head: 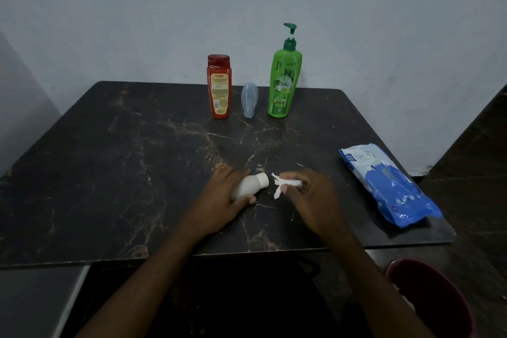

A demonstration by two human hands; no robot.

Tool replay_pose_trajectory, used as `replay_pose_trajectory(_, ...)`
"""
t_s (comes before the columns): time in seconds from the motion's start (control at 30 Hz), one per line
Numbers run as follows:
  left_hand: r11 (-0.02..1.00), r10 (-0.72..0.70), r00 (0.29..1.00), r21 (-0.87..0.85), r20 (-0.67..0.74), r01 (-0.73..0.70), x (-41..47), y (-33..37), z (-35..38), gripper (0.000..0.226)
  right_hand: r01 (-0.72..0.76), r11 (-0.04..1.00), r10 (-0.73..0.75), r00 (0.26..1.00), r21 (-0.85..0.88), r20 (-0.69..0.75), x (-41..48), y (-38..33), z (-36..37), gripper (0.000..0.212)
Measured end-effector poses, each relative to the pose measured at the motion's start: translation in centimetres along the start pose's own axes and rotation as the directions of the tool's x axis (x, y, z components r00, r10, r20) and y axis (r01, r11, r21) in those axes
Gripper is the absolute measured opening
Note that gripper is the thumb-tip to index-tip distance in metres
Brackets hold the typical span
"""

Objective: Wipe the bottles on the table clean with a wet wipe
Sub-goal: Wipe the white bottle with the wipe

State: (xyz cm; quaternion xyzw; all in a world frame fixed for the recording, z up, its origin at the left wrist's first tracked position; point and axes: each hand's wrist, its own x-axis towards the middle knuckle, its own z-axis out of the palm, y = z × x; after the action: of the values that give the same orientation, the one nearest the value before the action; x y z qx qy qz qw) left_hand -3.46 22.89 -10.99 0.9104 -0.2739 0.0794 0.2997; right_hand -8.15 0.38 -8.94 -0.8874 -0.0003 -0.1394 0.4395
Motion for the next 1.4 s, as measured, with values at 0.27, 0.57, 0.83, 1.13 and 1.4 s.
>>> replay_pose_trajectory(0.27,0.999,0.040,0.999,0.008,0.032,-0.041,0.3,0.0,0.1,0.045,0.262,0.904,-0.183,0.951,-0.337,0.248,2.2,-3.4,1.8,0.026)
replay_pose_trajectory(0.57,0.999,0.040,0.998,0.017,0.041,-0.041,0.3,0.0,0.1,0.039,0.258,0.862,-0.102,0.932,-0.437,0.348,4.5,-5.6,1.4,0.013)
replay_pose_trajectory(0.83,0.999,0.028,0.999,-0.028,0.025,-0.027,0.3,0.1,0.0,0.035,0.261,0.869,-0.238,0.965,-0.420,0.108,0.3,-2.5,3.2,0.022)
replay_pose_trajectory(1.13,0.994,0.091,0.996,0.067,0.008,-0.092,-0.5,1.0,-0.1,0.027,0.140,0.919,0.063,0.871,-0.369,0.488,7.0,-4.9,0.3,0.018)
replay_pose_trajectory(1.4,0.998,0.048,0.999,0.036,-0.005,-0.048,-0.3,1.1,-0.1,0.024,0.198,0.886,-0.031,0.928,-0.420,0.372,3.7,-5.4,0.6,0.020)
